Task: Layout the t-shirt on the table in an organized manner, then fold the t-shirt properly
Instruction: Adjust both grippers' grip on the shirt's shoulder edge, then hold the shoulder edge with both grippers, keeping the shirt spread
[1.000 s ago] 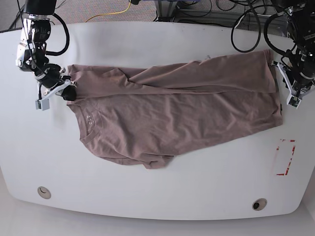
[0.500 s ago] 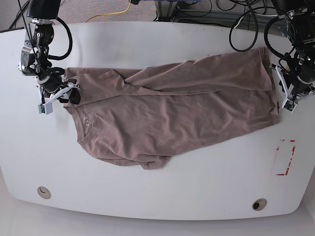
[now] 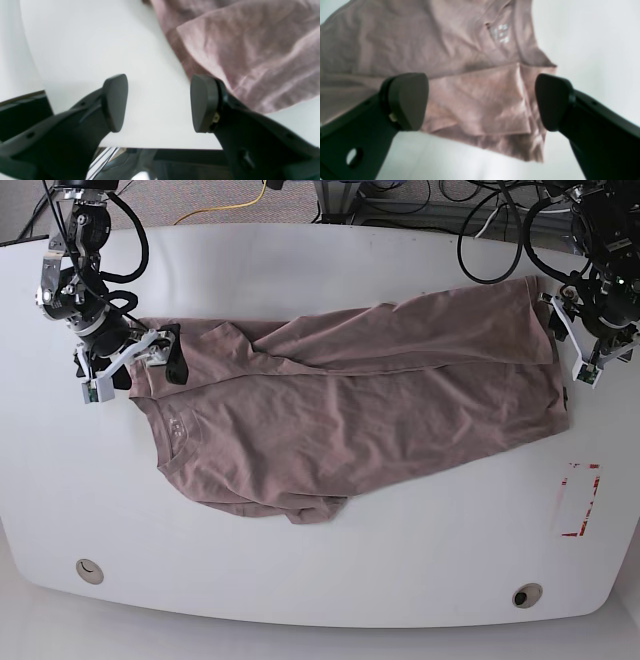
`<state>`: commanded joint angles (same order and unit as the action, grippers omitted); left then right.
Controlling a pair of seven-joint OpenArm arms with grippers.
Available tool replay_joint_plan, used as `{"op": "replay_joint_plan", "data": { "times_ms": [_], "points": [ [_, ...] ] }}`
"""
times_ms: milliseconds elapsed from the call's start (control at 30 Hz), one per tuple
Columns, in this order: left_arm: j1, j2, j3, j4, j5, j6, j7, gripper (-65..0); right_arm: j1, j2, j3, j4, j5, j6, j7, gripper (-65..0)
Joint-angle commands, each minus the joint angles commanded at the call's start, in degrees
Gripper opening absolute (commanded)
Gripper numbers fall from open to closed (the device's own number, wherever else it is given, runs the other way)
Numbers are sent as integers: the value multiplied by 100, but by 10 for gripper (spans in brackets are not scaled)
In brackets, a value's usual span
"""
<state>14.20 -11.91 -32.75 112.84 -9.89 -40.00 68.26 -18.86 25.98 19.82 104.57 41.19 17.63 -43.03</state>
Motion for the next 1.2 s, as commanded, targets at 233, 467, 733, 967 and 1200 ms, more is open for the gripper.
{"op": "replay_joint_plan", "data": {
  "times_ms": [233, 467, 733, 967, 1200],
  "points": [
    [422, 316, -114, 0, 9, 0, -475, -278, -220, -167, 413, -387, -123, 185, 9, 0],
    [826, 536, -114, 0, 9, 0, -1099, -278, -176, -229, 536, -624, -888, 835, 9, 0],
    [1064, 545, -123, 0, 9, 0, -1495, -278, 123, -668, 554, -976, -1776, 1442, 9, 0],
    [1090, 545, -325, 9, 9, 0, -1495, -278, 290, -985, 554, -1143, -2286, 1873, 9, 0],
    [1090, 554, -607, 9, 0, 0, -1495, -278, 378, -1090, 554, -1389, -2435, 2198, 9, -295]
  ]
}}
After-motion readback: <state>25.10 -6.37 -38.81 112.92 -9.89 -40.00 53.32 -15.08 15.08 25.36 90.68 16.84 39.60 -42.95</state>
